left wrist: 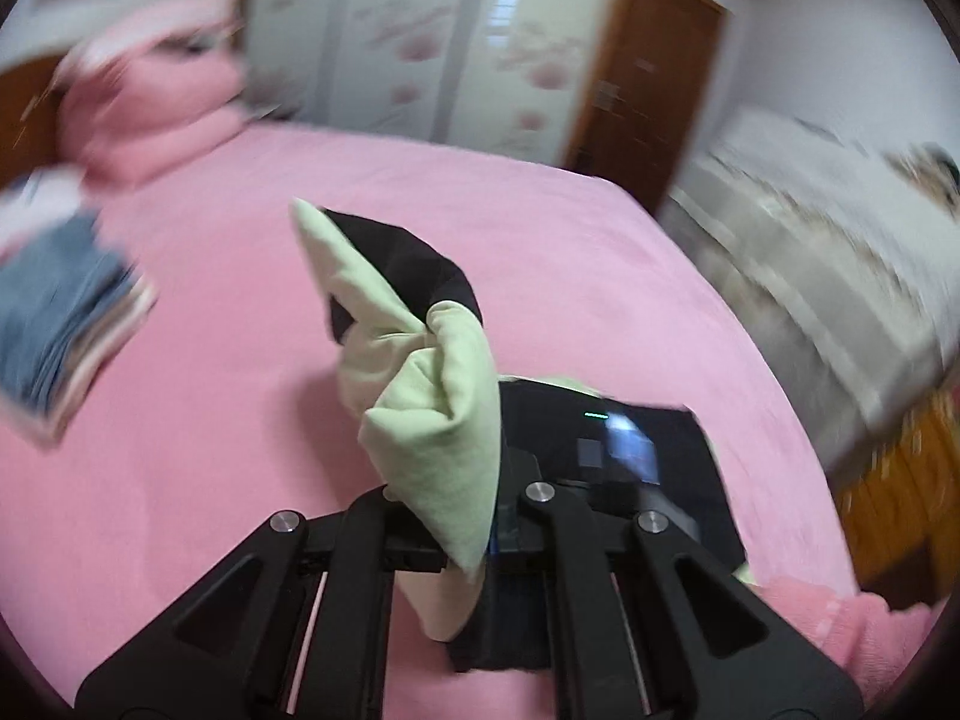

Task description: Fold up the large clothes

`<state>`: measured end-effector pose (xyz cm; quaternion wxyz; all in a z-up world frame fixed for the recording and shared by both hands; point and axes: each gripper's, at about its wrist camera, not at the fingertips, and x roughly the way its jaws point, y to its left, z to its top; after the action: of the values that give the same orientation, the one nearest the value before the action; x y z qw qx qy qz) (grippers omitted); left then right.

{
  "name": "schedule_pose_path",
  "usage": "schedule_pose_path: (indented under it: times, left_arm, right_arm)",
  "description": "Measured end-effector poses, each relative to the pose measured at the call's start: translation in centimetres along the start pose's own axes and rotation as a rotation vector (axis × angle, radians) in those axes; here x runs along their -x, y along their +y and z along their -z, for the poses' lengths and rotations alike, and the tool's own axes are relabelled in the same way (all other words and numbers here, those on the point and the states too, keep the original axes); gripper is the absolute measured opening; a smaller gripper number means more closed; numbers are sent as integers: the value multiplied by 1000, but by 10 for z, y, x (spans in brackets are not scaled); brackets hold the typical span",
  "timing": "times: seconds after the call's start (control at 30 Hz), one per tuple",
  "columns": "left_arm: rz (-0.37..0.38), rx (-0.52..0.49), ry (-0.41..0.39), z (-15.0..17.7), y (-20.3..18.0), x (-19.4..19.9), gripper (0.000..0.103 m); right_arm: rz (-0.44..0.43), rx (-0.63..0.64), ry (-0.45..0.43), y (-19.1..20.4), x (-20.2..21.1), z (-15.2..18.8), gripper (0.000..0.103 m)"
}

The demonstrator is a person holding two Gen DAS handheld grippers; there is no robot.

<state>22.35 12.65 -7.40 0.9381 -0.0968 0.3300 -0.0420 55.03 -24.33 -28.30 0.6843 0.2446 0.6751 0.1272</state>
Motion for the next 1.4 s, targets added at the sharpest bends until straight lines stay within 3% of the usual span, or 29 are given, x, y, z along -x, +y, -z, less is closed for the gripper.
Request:
schedule_pose_path:
  times: [0.1, 0.27, 0.4, 0.53, 0.67, 0.77, 0.9, 1.0, 1.1, 1.17, 1.2, 1.27, 1.33, 1.4]
  left_arm:
    - [70, -81, 35, 6, -61, 0, 5]
    - [113, -227, 155, 32, -146, -9, 5]
    - [110, -293, 204, 49, -188, -11, 5]
    - [94, -357, 202, 51, -214, -7, 5]
    - [99, -439, 195, 47, -237, -14, 5]
    - [118, -474, 203, 48, -254, -29, 5]
    - [183, -495, 256, 79, -279, -63, 5]
    - [183, -569, 293, 112, -297, -87, 6]
    - [215, -572, 403, 143, -315, -113, 10]
    - [290, -519, 520, 153, -319, -127, 28]
    - [341, -467, 595, 158, -318, -132, 31]
    - [414, -379, 658, 161, -311, -131, 43]
    - [441, -328, 706, 157, -302, -126, 44]
    - [421, -287, 751, 150, -290, -120, 45]
  right_arm:
    - [-68, 14, -29, -20, 0, 8, 0]
    - [-262, -1, 9, -57, 0, 12, 0]
    - [-390, -36, 72, -85, -1, 12, 0]
    - [-446, -27, 127, -99, 5, 5, 0]
    - [-479, -3, 45, -116, 40, -31, 0]
    - [-471, -21, -48, -143, 76, -67, 1]
    - [-358, 26, -201, -196, 147, -101, 2]
    - [-212, 58, -246, -236, 187, -102, 3]
    - [-97, 62, -265, -286, 221, -85, 4]
    - [-130, 47, -242, -310, 237, -69, 4]
    - [-177, 42, -222, -319, 244, -57, 4]
    - [-240, 35, -192, -326, 249, -31, 9]
    - [-280, 44, -166, -324, 246, -1, 17]
    - [-293, 41, -144, -314, 241, 25, 25]
